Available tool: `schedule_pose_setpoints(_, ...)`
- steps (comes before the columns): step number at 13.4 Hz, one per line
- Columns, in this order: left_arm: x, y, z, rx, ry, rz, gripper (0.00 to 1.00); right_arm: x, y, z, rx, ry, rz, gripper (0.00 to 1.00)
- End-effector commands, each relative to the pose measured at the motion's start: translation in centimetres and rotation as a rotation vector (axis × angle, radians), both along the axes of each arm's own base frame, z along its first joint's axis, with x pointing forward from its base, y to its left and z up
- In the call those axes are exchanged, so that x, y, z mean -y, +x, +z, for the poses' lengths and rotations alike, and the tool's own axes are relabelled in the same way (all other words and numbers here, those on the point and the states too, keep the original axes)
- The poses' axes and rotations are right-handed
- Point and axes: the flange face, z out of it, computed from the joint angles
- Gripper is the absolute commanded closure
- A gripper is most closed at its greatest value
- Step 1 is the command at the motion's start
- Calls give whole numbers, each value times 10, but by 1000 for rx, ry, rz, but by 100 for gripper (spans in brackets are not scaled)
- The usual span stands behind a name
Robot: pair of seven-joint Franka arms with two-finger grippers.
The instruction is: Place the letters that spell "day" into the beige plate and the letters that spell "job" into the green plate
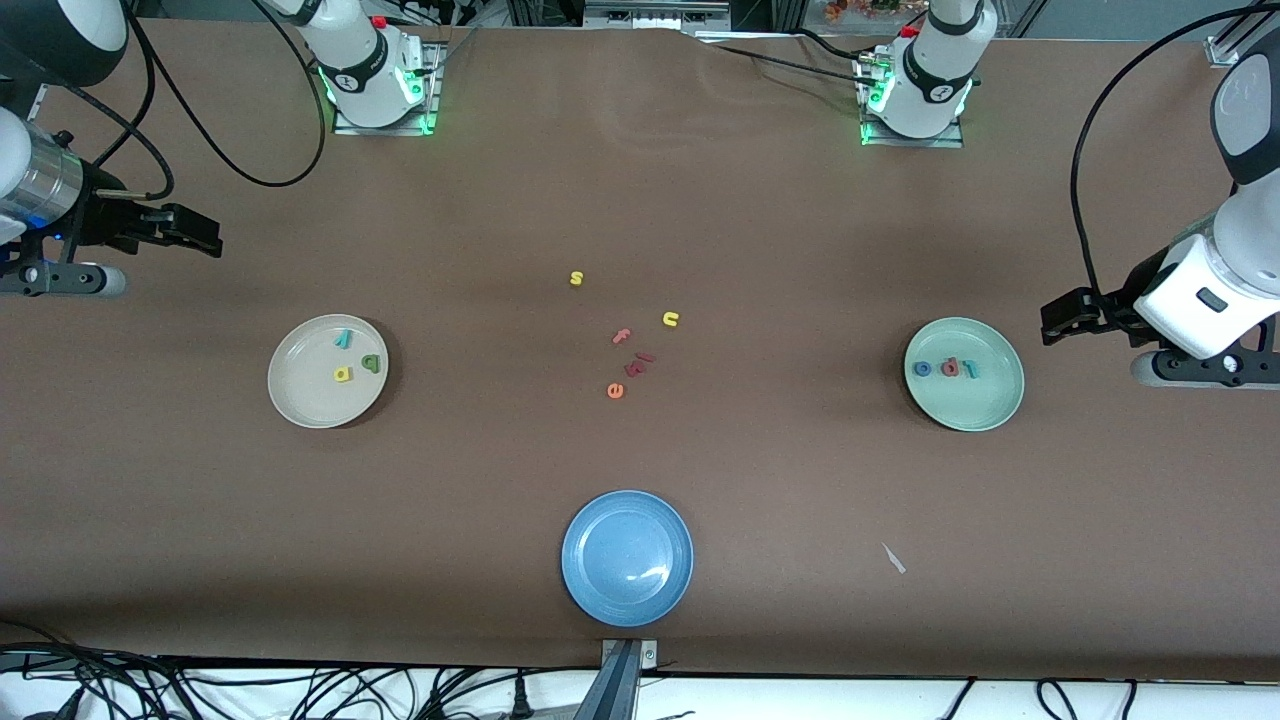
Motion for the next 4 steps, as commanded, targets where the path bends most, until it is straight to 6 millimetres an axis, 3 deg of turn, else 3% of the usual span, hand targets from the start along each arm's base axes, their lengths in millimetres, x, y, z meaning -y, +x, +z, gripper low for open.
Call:
schedule_pose_setpoints(1,-3,1,5,7,15,-14,0,-1,4,5,10,0,-4,0)
schedule_pose_setpoints(4,-3,0,5,7,15,-20,0,-1,4,5,8,2,-1,0)
